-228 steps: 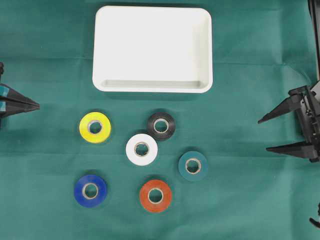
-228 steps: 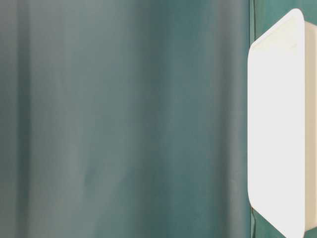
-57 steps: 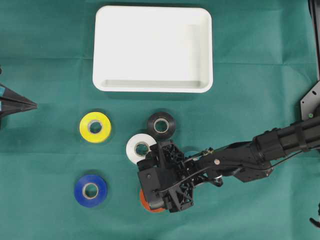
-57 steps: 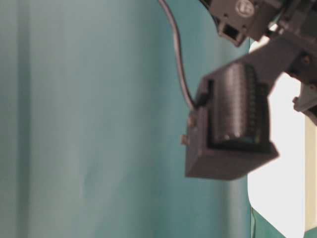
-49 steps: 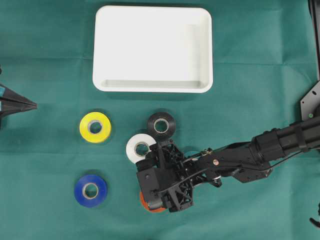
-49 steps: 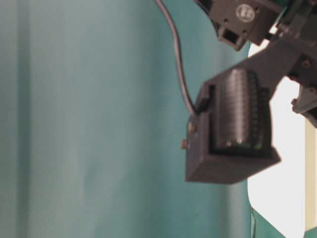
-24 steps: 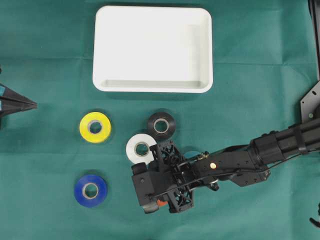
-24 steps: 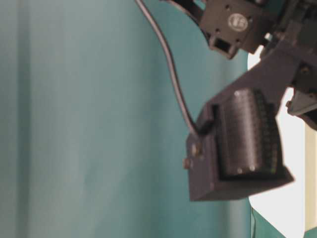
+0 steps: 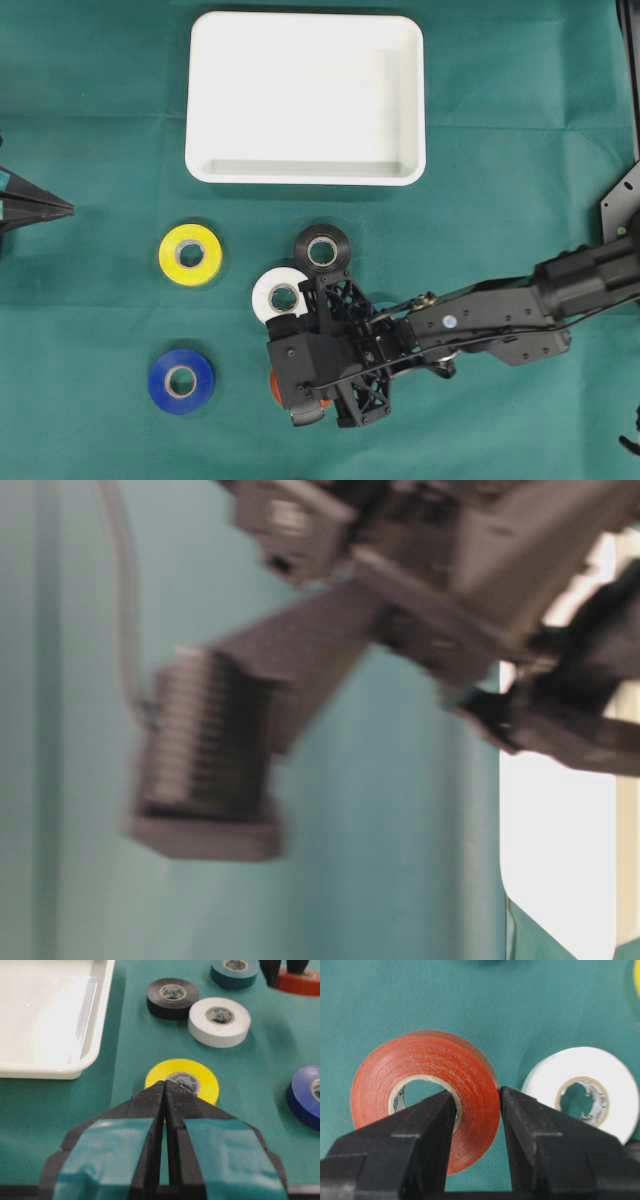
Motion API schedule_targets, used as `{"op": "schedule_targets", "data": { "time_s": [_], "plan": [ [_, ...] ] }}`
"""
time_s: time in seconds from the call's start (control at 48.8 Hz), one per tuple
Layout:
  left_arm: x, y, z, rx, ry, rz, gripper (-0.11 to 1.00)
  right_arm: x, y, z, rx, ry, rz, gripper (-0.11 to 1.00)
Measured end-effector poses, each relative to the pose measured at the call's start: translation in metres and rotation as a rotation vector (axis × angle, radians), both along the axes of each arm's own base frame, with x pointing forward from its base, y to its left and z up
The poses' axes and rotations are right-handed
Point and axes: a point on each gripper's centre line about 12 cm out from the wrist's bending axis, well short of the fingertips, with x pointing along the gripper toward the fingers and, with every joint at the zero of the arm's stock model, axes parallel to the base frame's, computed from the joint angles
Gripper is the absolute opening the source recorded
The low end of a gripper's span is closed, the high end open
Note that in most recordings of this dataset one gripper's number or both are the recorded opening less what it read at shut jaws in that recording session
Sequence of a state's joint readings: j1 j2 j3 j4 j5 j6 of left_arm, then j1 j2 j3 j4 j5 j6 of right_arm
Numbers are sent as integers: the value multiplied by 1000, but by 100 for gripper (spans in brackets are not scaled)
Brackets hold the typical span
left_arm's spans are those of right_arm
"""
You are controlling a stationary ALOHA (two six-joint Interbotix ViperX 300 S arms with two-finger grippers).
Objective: Put the tape into the white case with the right arm.
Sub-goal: 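Close the right gripper inside the orange-red roll's core and lift, then carry the orange-red roll into the white tray and lower it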
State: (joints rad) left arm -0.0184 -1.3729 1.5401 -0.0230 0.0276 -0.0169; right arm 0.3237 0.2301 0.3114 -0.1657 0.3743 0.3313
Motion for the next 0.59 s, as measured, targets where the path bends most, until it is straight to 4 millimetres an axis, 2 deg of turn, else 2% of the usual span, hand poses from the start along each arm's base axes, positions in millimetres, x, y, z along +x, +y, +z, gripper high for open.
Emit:
{"op": "schedule_targets", "data": {
  "time_s": [0.349,0.472,0.595],
  "plan": [
    [0,0,0,0,-2,2,0,-2,-8,4,-9,24,-22,2],
    [0,0,1,0,-3,2,0,3,-27,4,-9,25,-65,2],
    [0,0,-1,0,2,2,0,9,-58,3,-14,37,-136,2]
  ]
}}
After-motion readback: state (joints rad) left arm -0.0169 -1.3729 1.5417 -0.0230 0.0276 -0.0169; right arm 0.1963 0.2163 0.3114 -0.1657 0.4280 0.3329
